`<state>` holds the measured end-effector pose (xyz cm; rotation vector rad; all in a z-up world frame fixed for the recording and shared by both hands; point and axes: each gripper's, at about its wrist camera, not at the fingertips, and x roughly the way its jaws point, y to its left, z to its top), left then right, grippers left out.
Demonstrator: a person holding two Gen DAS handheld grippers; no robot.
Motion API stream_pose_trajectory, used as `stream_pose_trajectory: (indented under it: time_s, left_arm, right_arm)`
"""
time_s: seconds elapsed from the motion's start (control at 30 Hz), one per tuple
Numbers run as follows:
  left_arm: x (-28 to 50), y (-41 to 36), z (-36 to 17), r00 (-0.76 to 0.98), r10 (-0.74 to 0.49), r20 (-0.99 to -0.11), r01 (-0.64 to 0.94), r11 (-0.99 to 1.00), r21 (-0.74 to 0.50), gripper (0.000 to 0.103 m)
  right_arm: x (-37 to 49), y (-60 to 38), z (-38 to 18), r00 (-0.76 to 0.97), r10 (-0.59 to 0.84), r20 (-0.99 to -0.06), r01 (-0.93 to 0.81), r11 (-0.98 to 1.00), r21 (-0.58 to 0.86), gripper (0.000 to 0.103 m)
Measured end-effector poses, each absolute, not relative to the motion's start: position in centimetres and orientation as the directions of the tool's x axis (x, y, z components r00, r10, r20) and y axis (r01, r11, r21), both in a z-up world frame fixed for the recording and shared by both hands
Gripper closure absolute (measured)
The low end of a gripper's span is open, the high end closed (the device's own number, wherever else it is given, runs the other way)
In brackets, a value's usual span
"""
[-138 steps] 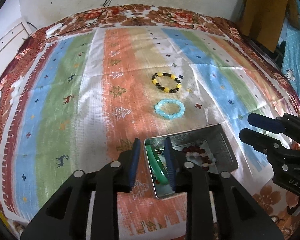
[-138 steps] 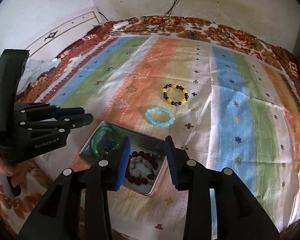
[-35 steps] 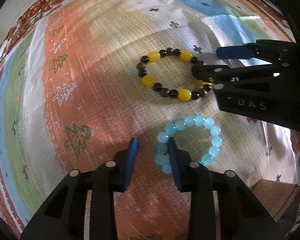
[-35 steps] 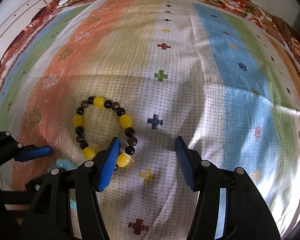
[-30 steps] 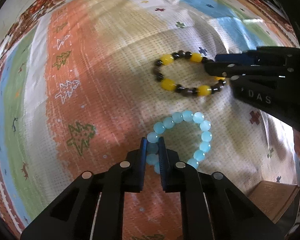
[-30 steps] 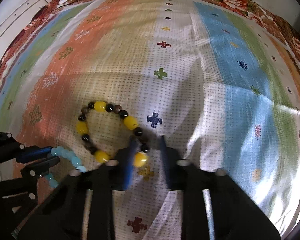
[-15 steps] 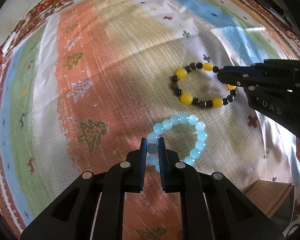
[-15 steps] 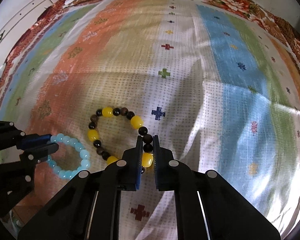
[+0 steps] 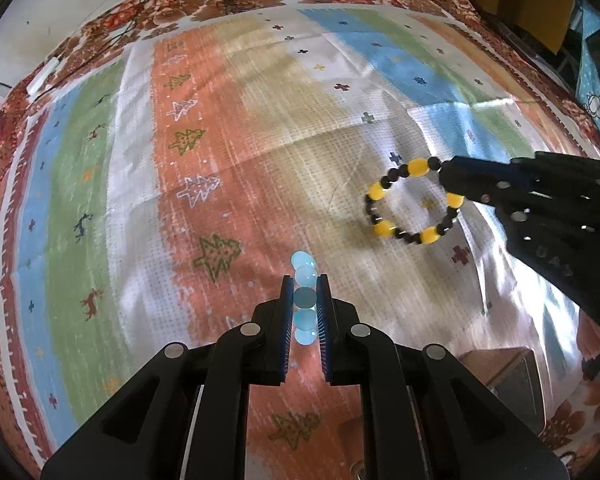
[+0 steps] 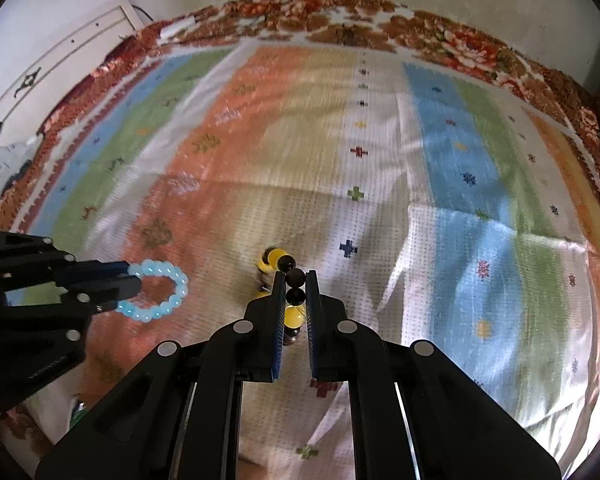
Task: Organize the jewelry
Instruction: 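Lift both held bracelets and carry them over the silver tin box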
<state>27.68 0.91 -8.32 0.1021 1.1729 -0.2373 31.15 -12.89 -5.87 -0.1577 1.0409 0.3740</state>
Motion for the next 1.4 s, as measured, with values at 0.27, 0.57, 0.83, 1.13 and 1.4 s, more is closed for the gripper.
stream_pose_trajectory:
  time_s: [0.27,0.57,0.83,1.13,1.4]
  left_arm:
    - [26.4,1.3,-6.7,0.398,-0.142,-0.906,0.209,0.976,-0.061,0.092]
    - [25.1,1.6,-5.0,0.434,-0.165,-0.886,0.189,0.978,-0.09,0.092]
    - [23.1,1.4,-3.1,0.474,-0.194,-0.859,0.191,0.975,-0.115,0.092]
    - [20.3,1.0,-1.8,0.506,-0.222,-0.833,0.199,0.97,-0.138,0.092]
    - [17.5,0.5,-0.8,0.533,-0.25,-0.808,0.213,0.964,-0.157,0.092]
  right_arm:
    - [29.7,-13.1,-4.2,0.475,0.251,-0.844,-0.373,0.926,0.065,0.093]
    - [27.6,-13.4,-2.2,0.514,0.267,-0.815,-0.382,0.922,0.061,0.093]
    - [25.0,-13.8,-0.1,0.537,0.307,-0.786,-0.41,0.909,0.075,0.093]
    - [21.7,-14.8,0.9,0.553,0.338,-0.762,-0.416,0.904,0.1,0.093]
    - [18.2,-15.3,2.2,0.567,0.381,-0.73,-0.448,0.887,0.115,0.093]
